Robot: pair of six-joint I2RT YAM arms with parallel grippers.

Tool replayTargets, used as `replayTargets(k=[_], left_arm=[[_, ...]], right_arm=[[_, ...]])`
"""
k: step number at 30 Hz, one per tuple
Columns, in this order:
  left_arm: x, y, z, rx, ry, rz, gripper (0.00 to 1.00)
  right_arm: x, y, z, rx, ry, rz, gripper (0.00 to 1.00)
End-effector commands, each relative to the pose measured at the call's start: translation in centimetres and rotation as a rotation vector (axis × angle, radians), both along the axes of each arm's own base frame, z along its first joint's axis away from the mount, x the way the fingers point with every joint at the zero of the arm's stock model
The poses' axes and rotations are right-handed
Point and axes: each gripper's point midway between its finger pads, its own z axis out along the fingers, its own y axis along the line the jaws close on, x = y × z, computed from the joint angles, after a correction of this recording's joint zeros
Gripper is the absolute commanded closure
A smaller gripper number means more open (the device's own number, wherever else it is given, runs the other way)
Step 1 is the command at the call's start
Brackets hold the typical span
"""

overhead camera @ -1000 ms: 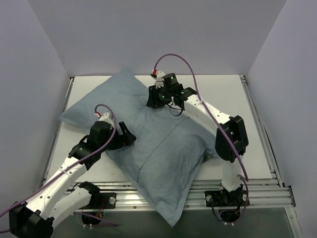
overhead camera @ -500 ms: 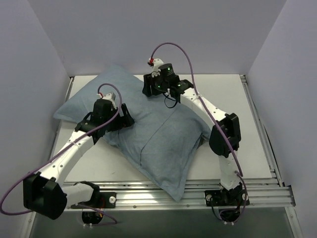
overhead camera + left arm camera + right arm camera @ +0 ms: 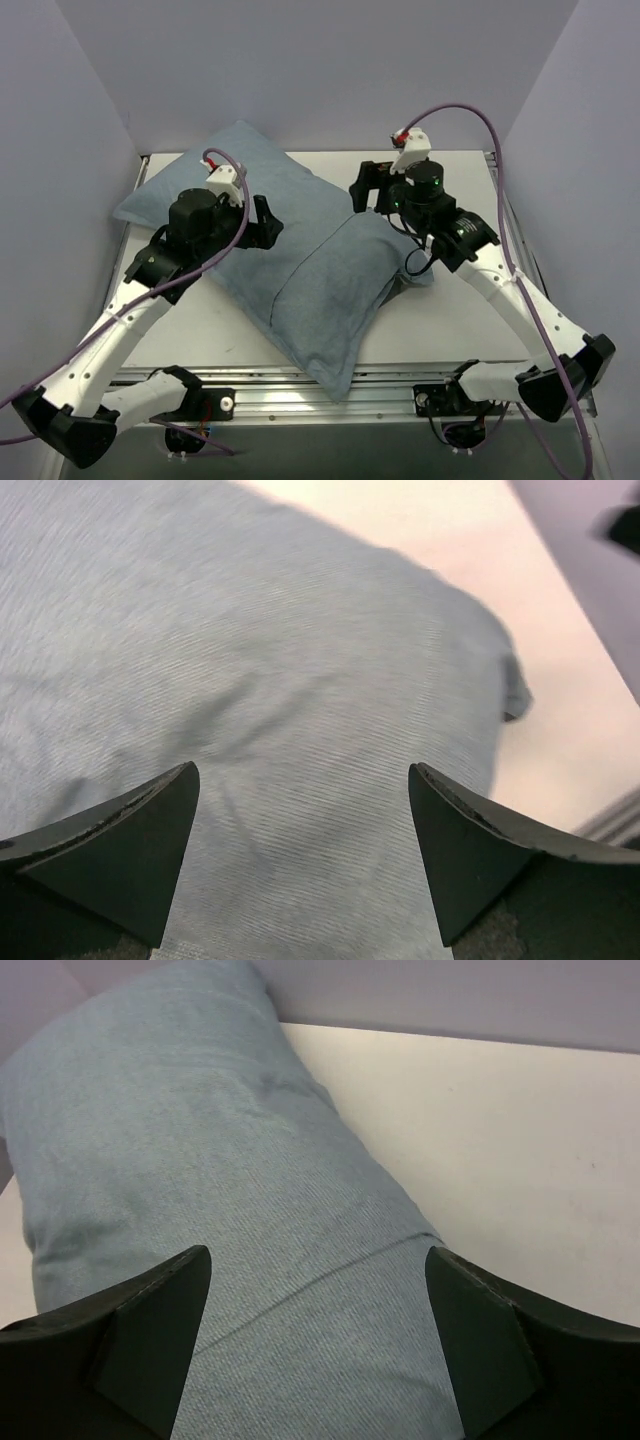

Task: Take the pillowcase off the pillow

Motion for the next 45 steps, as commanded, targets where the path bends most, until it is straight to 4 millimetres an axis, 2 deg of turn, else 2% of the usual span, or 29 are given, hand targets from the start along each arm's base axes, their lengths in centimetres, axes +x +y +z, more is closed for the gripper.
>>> replayTargets(k=[1, 2, 3, 5, 6, 9, 10, 12, 13, 15, 17, 20, 27, 30, 36, 40, 45], left_arm=[[-1.9, -1.2, 4.6, 0.128, -0.220, -0.119, 0.06], [-2.1, -1.5, 4.4, 0.193, -0.253, -0.150, 0.06], [-2.9, -3.0, 4.3, 0.223, -0.275, -0.205, 0.06], [-2.8, -4.0, 3.4, 0.321, -0.305, -0.239, 0.06], [-3.3, -5.2, 3.4, 0.355, -0.336, -0.276, 0.06], [-2.6, -6.9, 2.4, 0.440, -0.354, -0.296, 0.06], [-2.9, -7.8, 2.1, 0.453, -0.356, -0.313, 0.06], [-2.5, -9.1, 1.9, 0.487, -0.358, -0.314, 0.06], [-3.0, -10.1, 1.9, 0.493, -0.367, -0.326, 0.06], [-2.3, -10.8, 1.5, 0.538, -0.375, -0.289, 0.06], [-1.8, -11.5, 0.8, 0.572, -0.370, -0.275, 0.06], [-0.8, -11.4, 0.1, 0.607, -0.362, -0.222, 0.06], [0.4, -11.5, -1.0, 0.645, -0.350, -0.183, 0.06], [0.7, -12.0, -2.0, 0.657, -0.332, -0.200, 0.06], [0.9, -13.2, -2.7, 0.637, -0.318, -0.226, 0.06], [2.4, -11.6, -3.0, 0.668, -0.299, -0.139, 0.06], [4.9, -7.4, -2.3, 0.638, -0.259, -0.002, 0.06]], right_arm=[[-1.1, -3.3, -2.9, -0.016, 0.062, -0.142, 0.16], [-1.6, -3.4, -3.4, -0.008, 0.073, -0.140, 0.15], [-2.2, -3.6, -4.6, 0.008, 0.093, -0.144, 0.14], [-2.8, -3.6, -5.9, 0.020, 0.115, -0.140, 0.13], [-3.2, -3.5, -7.3, 0.034, 0.138, -0.137, 0.13], [-3.6, -3.1, -9.2, 0.064, 0.169, -0.125, 0.13], [-4.0, -3.1, -10.7, 0.067, 0.197, -0.126, 0.13], [-4.0, -2.9, -11.5, 0.085, 0.203, -0.123, 0.12], [-4.3, -3.2, -13.1, 0.076, 0.231, -0.137, 0.12], [-4.1, -3.5, -13.9, 0.077, 0.227, -0.162, 0.12], [-4.2, -4.6, -15.8, 0.055, 0.246, -0.204, 0.12], [-4.3, -6.0, -18.3, 0.043, 0.279, -0.249, 0.12], [-4.8, -8.5, -21.7, 0.055, 0.339, -0.308, 0.13], [-4.9, -8.7, -22.2, 0.064, 0.350, -0.304, 0.13], [-5.0, -9.0, -22.7, 0.058, 0.355, -0.304, 0.14], [-5.1, -9.3, -23.3, 0.057, 0.366, -0.303, 0.14], [-5.4, -9.7, -24.7, 0.041, 0.394, -0.312, 0.14]])
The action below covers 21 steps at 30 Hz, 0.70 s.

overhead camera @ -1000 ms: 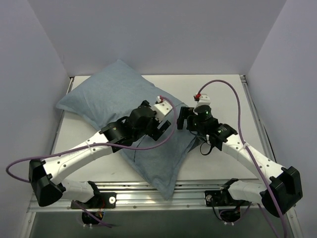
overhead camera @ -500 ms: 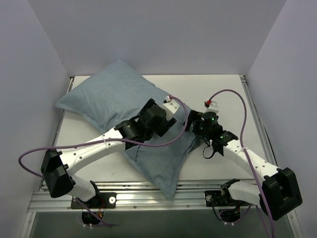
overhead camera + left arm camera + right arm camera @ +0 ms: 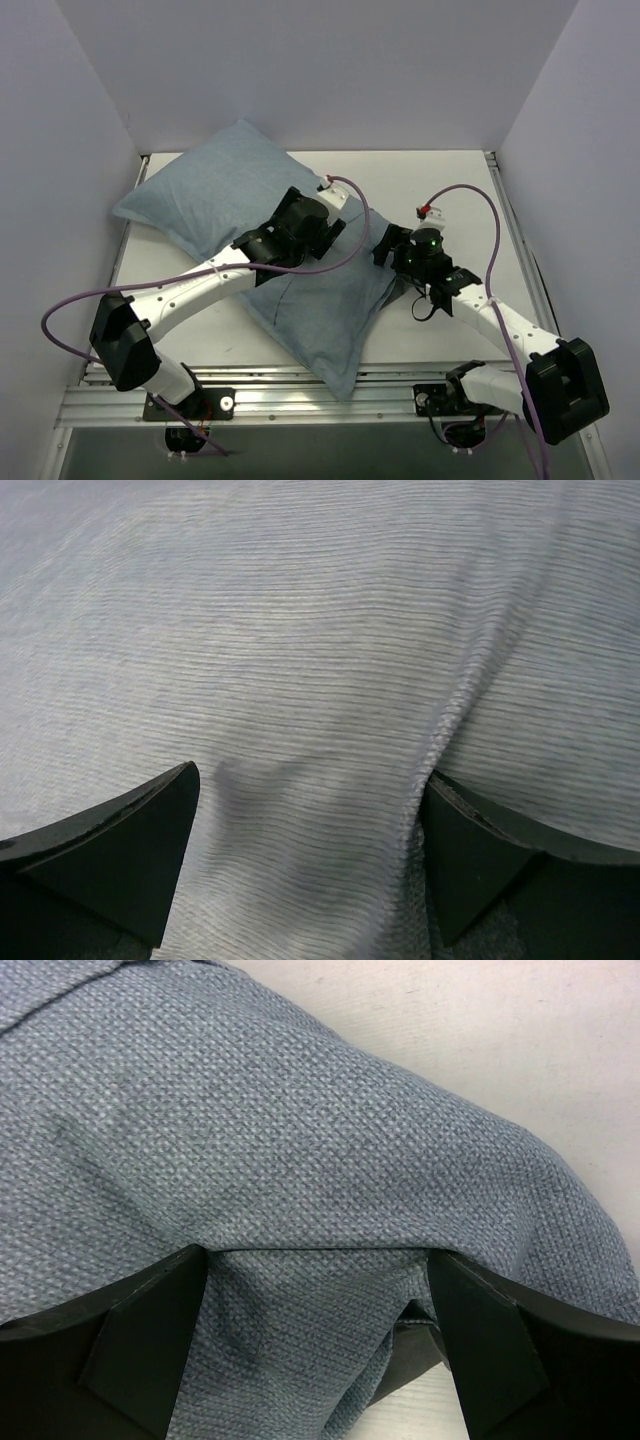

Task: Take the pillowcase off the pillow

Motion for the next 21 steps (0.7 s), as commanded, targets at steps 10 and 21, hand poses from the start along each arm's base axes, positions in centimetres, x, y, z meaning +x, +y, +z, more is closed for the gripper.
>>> replayTargets(k=[10, 21], left_arm=[[4.4, 9.5, 4.6, -0.090, -0.111, 0.350, 0.06], [2.2, 9.5, 0.0, -0.186, 0.063, 0.343, 0.04]], right_arm=[[-1.3, -2.5, -4.0, -0.059, 0.110, -0.022, 0.14], [-1.0, -2.4, -2.5, -0.073, 0.091, 0.009, 0.16]])
